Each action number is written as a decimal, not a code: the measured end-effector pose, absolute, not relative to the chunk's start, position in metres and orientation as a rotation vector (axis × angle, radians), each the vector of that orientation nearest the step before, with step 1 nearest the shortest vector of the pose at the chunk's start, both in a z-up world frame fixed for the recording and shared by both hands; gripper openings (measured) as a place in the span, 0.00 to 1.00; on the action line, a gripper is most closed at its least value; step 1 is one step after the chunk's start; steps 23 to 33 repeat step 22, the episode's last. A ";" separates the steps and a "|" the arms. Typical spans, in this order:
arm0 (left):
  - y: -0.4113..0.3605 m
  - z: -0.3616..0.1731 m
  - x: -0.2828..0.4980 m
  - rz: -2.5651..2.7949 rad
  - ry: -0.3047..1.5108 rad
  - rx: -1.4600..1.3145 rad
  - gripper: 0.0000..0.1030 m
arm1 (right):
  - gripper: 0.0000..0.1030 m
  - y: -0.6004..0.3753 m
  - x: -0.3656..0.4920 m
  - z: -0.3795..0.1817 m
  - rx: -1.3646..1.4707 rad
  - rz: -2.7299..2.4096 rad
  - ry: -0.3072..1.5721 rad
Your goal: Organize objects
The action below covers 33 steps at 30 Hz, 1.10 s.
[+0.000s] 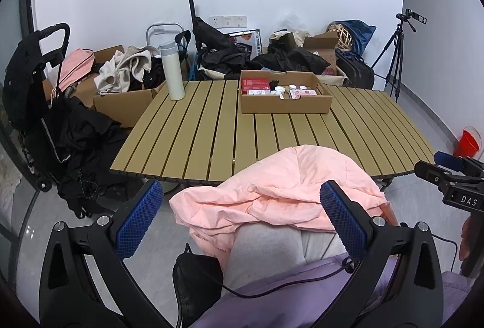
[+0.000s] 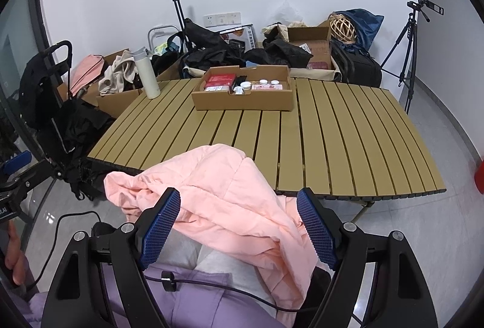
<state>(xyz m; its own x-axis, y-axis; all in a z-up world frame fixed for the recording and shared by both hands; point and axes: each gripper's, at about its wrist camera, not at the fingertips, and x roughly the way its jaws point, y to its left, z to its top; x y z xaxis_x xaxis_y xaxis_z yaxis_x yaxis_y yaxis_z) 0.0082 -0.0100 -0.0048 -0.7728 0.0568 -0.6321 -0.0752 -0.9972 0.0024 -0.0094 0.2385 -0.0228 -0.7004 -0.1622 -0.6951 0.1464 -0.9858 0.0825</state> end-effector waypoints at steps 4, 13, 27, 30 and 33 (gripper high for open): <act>-0.011 -0.006 0.007 2.871 0.025 -1.049 1.00 | 0.80 0.237 -0.009 -0.024 1.143 -2.748 -0.020; -0.012 -0.009 0.004 2.851 -0.001 -1.077 1.00 | 0.80 0.237 -0.012 -0.029 1.185 -2.739 0.000; -0.018 -0.015 -0.003 2.805 -0.053 -1.138 1.00 | 0.80 0.243 -0.016 -0.035 1.230 -2.730 -0.009; -0.018 -0.015 -0.003 2.805 -0.053 -1.138 1.00 | 0.80 0.243 -0.016 -0.035 1.230 -2.730 -0.009; -0.018 -0.015 -0.003 2.805 -0.053 -1.138 1.00 | 0.80 0.243 -0.016 -0.035 1.230 -2.730 -0.009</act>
